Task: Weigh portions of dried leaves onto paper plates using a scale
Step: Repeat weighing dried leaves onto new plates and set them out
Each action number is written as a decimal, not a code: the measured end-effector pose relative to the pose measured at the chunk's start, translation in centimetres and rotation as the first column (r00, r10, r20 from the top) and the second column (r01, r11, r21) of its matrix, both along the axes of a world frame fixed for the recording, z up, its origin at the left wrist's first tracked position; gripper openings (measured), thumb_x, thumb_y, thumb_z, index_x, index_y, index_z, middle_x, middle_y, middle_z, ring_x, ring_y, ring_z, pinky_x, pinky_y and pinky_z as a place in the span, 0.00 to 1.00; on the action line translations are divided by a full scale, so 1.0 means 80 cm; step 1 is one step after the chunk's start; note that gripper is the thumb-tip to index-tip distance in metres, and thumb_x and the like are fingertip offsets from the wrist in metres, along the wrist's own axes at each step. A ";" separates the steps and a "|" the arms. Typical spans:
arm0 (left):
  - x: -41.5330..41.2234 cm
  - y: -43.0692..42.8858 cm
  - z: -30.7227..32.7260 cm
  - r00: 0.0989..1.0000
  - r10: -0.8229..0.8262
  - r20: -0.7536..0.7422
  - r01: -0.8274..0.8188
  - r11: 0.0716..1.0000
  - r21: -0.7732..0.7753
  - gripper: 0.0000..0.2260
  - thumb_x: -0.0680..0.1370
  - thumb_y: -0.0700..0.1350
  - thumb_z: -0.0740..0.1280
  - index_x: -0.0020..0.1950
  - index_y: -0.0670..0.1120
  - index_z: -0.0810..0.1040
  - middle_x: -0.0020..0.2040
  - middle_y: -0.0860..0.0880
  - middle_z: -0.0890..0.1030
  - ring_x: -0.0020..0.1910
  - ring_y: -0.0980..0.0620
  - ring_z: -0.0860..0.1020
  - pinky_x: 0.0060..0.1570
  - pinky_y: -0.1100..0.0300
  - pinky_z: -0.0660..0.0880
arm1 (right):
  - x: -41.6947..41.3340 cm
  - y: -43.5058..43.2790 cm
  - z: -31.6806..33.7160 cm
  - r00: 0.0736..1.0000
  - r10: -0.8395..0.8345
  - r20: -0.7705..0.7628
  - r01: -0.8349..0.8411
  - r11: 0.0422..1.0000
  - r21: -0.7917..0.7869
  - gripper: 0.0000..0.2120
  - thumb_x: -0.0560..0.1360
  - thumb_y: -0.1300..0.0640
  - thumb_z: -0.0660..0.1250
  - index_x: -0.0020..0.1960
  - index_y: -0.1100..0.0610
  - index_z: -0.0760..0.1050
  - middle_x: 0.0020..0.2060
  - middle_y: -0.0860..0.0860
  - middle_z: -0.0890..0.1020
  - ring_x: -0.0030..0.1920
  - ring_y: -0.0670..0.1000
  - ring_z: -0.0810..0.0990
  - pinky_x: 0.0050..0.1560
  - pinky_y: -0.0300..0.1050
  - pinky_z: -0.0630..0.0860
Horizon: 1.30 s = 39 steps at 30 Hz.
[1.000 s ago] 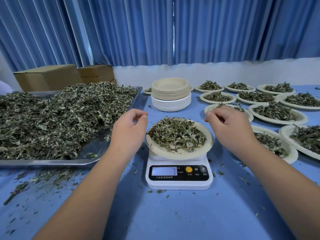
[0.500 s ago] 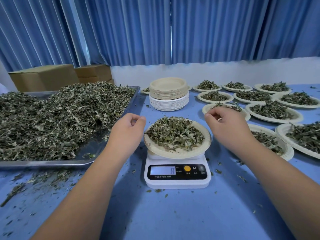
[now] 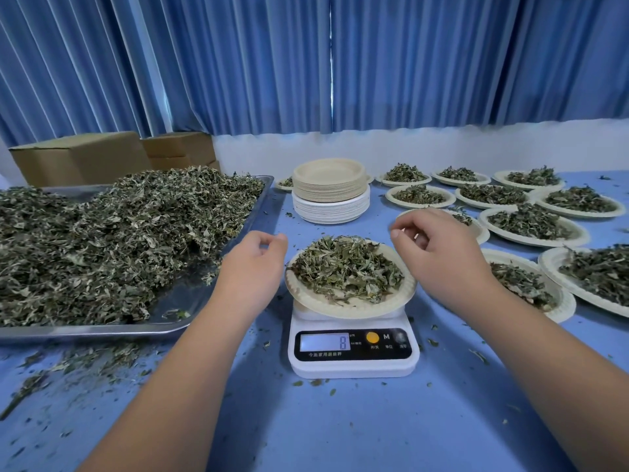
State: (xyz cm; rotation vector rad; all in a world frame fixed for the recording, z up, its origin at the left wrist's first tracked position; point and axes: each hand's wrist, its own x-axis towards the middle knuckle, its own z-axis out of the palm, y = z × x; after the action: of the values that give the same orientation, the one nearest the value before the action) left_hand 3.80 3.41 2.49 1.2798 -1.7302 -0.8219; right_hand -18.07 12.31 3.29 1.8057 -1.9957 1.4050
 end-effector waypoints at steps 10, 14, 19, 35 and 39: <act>0.003 0.004 0.007 1.000 0.000 0.004 0.001 0.973 -0.232 0.05 0.79 0.50 0.64 0.52 0.52 0.77 0.50 0.54 0.77 0.44 0.64 0.74 0.43 0.63 0.68 | 0.010 -0.003 -0.004 1.000 0.001 -0.012 -0.002 0.999 -0.053 0.04 0.76 0.59 0.65 0.45 0.53 0.79 0.40 0.46 0.77 0.39 0.44 0.74 0.42 0.39 0.68; -0.002 0.012 0.011 0.981 -0.077 0.180 0.151 0.882 -0.446 0.06 0.78 0.45 0.67 0.54 0.52 0.78 0.51 0.54 0.75 0.45 0.62 0.74 0.49 0.67 0.68 | 0.002 -0.005 -0.008 1.000 0.001 0.006 -0.001 0.999 -0.047 0.06 0.77 0.58 0.65 0.43 0.52 0.78 0.40 0.46 0.78 0.38 0.42 0.73 0.40 0.36 0.68; -0.012 0.011 0.025 0.924 -0.114 0.365 0.284 0.843 -0.457 0.15 0.79 0.52 0.65 0.65 0.52 0.75 0.53 0.56 0.70 0.47 0.61 0.69 0.51 0.67 0.63 | -0.009 -0.009 -0.007 0.999 -0.037 0.014 0.037 0.997 -0.061 0.06 0.77 0.58 0.65 0.41 0.52 0.78 0.36 0.42 0.75 0.38 0.37 0.72 0.38 0.28 0.64; -0.050 -0.002 0.040 0.845 -0.152 0.512 0.398 0.818 -0.414 0.12 0.80 0.55 0.63 0.48 0.48 0.76 0.38 0.56 0.75 0.35 0.59 0.71 0.32 0.67 0.64 | -0.017 -0.009 -0.008 1.000 -0.005 0.020 0.006 0.999 -0.040 0.08 0.77 0.58 0.64 0.40 0.55 0.78 0.36 0.44 0.76 0.37 0.42 0.72 0.38 0.31 0.64; -0.052 -0.006 0.041 0.913 -0.078 0.401 0.288 0.818 -0.498 0.19 0.78 0.58 0.63 0.48 0.41 0.77 0.33 0.48 0.76 0.25 0.58 0.68 0.32 0.59 0.67 | -0.019 -0.009 -0.008 1.000 -0.013 0.023 0.013 0.999 -0.033 0.08 0.77 0.58 0.64 0.41 0.56 0.79 0.35 0.45 0.76 0.36 0.42 0.72 0.38 0.33 0.65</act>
State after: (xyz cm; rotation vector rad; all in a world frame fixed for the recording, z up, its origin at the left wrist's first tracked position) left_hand -0.39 2.91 5.76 0.9032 -2.2083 -0.1418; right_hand -19.57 11.61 2.63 1.7678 -1.9792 1.4526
